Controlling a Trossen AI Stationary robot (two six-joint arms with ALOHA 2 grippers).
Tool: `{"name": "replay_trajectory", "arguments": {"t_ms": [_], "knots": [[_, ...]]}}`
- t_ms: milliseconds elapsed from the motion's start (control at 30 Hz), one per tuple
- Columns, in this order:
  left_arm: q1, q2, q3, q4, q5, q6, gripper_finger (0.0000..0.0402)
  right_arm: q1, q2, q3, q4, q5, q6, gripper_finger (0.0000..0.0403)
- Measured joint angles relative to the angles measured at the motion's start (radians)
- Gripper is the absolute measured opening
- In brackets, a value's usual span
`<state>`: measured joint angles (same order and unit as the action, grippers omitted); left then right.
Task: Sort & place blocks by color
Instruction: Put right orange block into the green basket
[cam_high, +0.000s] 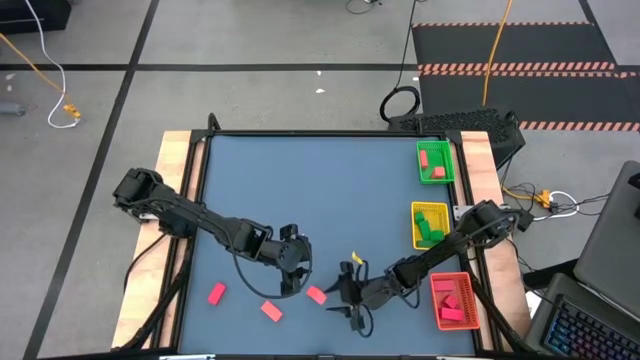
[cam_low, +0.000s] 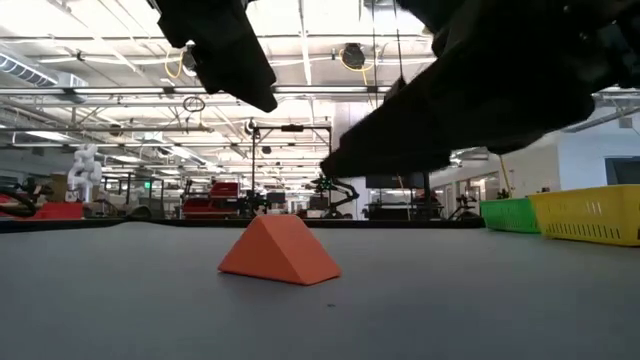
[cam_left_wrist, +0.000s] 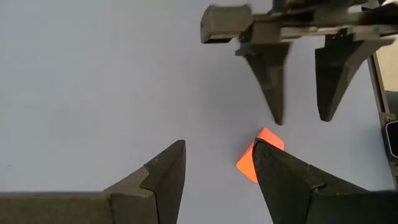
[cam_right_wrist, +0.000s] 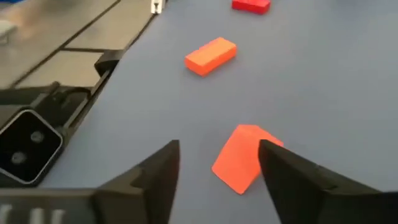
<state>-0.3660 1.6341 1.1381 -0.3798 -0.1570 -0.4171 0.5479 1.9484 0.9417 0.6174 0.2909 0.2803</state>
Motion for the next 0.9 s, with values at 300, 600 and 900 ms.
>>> {"name": "replay_trajectory", "arguments": {"t_ms": [300,600,900], "knots": [[0.0,0.0,0.0,0.007,0.0,0.0,0.0189,-0.003,0.052,0.0,0.073,0.051,0.112,0.0309],[0.0,0.0,0.0,0.008,0.0,0.0,0.0189,-0.007,0.129,0.05,0.126,0.103,0.1,0.0312],[-0.003,0.0,0.0,0.004,0.0,-0.005,0.0189,-0.03,0.211,0.147,0.02,0.132,0.106,0.0311]]}}
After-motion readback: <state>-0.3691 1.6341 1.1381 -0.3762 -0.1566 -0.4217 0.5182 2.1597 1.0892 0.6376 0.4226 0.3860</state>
